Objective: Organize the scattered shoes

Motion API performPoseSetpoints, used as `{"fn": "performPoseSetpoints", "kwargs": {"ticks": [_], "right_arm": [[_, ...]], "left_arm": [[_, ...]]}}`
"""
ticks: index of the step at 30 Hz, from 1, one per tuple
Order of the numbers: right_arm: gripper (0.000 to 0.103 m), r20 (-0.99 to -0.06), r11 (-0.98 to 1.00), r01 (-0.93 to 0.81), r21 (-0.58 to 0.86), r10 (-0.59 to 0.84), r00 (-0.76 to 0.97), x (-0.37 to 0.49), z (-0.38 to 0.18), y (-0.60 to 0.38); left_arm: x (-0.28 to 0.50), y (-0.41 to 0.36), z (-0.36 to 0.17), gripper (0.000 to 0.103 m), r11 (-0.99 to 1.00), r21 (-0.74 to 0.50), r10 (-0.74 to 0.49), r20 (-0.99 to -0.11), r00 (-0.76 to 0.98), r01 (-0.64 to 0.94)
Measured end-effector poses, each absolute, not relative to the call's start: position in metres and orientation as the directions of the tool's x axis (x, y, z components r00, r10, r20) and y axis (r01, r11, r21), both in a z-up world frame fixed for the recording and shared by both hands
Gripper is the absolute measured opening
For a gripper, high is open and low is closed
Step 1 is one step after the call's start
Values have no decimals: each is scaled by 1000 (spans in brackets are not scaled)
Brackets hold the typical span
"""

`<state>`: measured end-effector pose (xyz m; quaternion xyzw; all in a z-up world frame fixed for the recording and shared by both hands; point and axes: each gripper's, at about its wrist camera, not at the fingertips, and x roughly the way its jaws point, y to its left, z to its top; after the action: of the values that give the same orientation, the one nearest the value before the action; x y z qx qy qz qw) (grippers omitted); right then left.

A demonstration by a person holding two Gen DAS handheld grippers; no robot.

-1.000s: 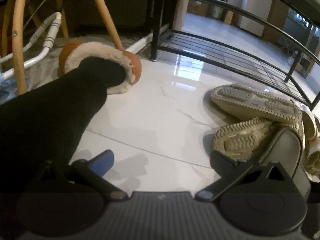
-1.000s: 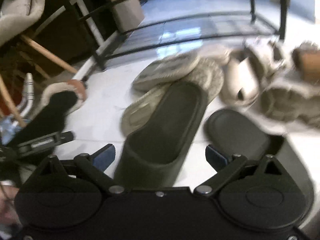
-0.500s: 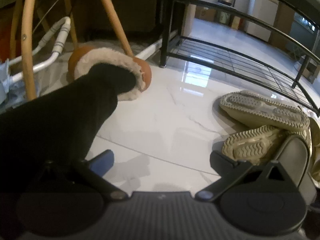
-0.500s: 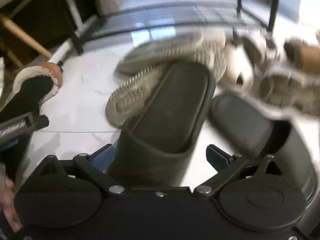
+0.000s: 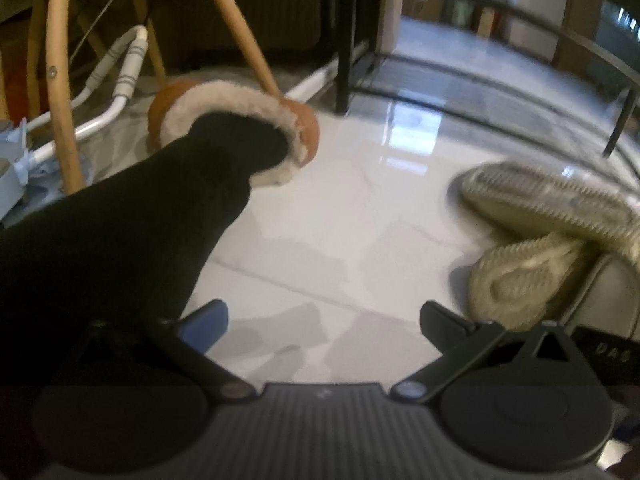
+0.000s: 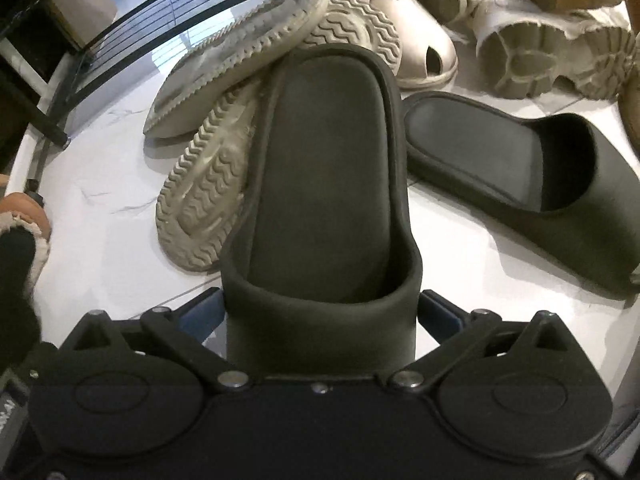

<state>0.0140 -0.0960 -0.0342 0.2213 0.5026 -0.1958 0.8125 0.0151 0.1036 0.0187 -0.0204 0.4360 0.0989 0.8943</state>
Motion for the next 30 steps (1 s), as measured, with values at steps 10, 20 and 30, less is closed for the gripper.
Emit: {"fn": "performPoseSetpoints", "kwargs": {"ticks": [10,20,30], "right_arm": [[101,-913,905,402,142,-37,407,8,-26,-98],[101,-909,985,170,20,-53,413,-4,-5,-96],[103,-945,995,103,-18,-51,325,-6,-23,-93]], "left_arm": [[17,92,14,102,955,231,296,-759,580,-186],[16,90,11,102,949,269,313,-755,577,-164],[17,86,13,102,958,252,285,-762,582,-138]]}}
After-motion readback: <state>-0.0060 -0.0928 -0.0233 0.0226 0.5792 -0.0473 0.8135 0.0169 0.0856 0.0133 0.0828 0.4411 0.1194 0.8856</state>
